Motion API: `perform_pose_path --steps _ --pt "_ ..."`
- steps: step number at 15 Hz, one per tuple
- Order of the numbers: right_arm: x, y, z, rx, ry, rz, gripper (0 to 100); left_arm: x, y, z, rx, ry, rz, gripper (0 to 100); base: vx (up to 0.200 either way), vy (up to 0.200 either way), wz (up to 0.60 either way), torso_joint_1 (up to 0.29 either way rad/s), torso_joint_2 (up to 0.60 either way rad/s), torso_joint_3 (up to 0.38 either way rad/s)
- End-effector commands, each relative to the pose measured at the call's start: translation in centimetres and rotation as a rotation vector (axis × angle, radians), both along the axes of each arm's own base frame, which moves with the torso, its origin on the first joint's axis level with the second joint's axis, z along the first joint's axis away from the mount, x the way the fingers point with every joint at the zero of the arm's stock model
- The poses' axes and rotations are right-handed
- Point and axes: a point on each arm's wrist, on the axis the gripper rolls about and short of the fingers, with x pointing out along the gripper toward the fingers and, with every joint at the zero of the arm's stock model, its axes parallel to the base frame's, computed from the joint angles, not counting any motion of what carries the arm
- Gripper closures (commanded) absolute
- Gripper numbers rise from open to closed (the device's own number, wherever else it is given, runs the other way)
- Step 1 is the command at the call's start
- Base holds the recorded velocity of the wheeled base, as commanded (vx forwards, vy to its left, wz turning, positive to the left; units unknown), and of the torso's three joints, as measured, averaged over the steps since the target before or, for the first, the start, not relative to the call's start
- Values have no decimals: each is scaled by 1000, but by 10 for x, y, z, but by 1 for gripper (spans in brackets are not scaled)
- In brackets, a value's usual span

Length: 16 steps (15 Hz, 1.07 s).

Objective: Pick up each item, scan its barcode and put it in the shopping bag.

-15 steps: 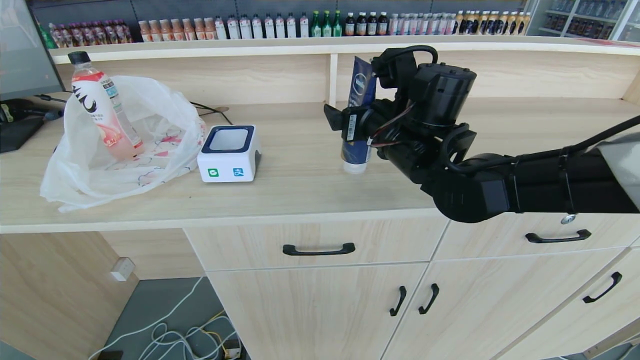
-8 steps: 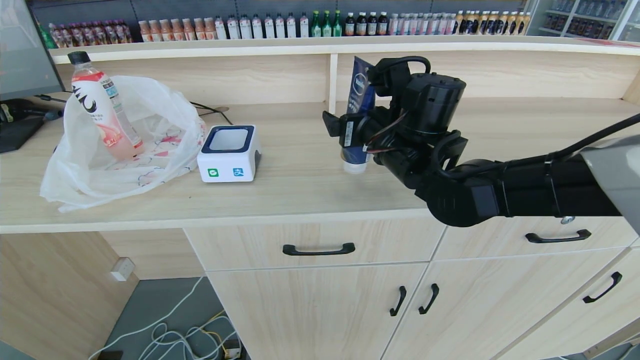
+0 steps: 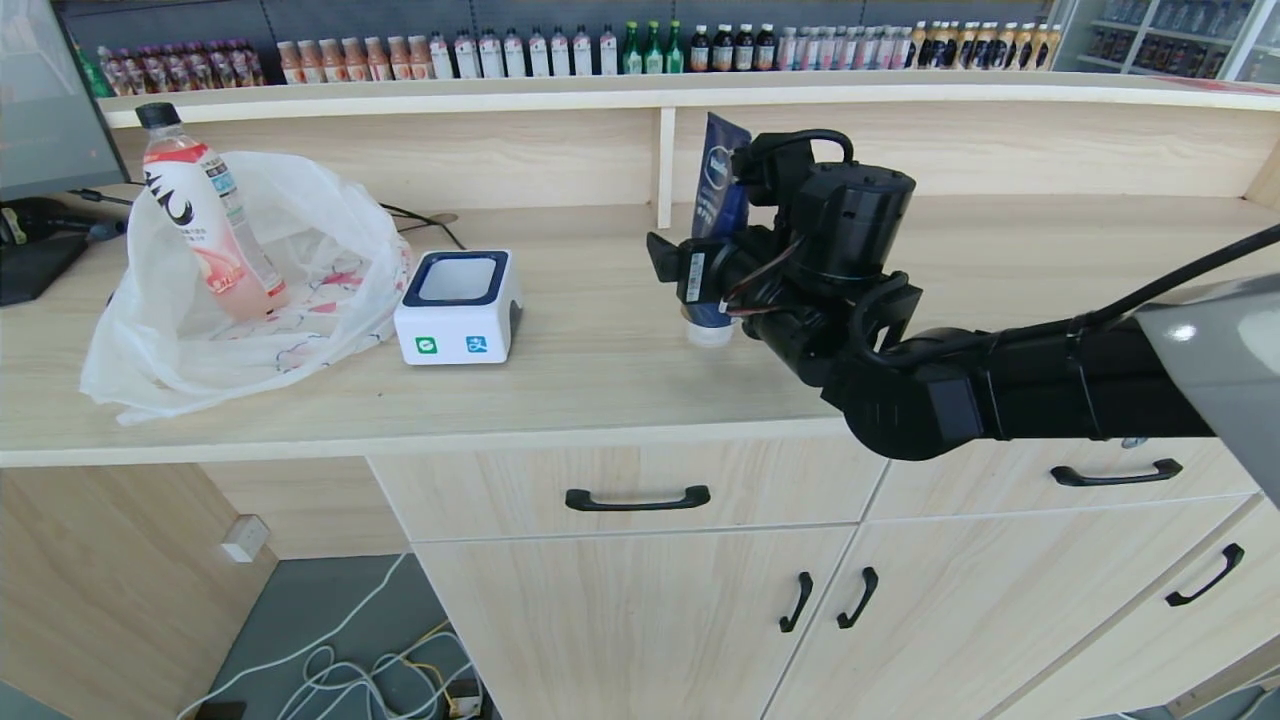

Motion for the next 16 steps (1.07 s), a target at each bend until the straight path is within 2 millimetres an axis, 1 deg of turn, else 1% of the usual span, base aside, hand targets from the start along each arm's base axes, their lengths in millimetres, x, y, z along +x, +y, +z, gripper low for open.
perform_pose_path --steps 1,8,9,16 --pt "1 1 -1 -1 0 1 0 0 0 0 -1 0 1 0 0 0 0 0 0 0" --pt "2 2 -5 -4 4 -1 0 0 0 0 -1 0 1 0 0 0 0 0 0 0" --pt "2 2 -5 -4 4 -1 100 0 0 0 -1 0 1 0 0 0 0 0 0 0" --pt "3 1 -3 5 -8 -2 100 0 0 0 -1 0 1 0 0 0 0 0 0 0"
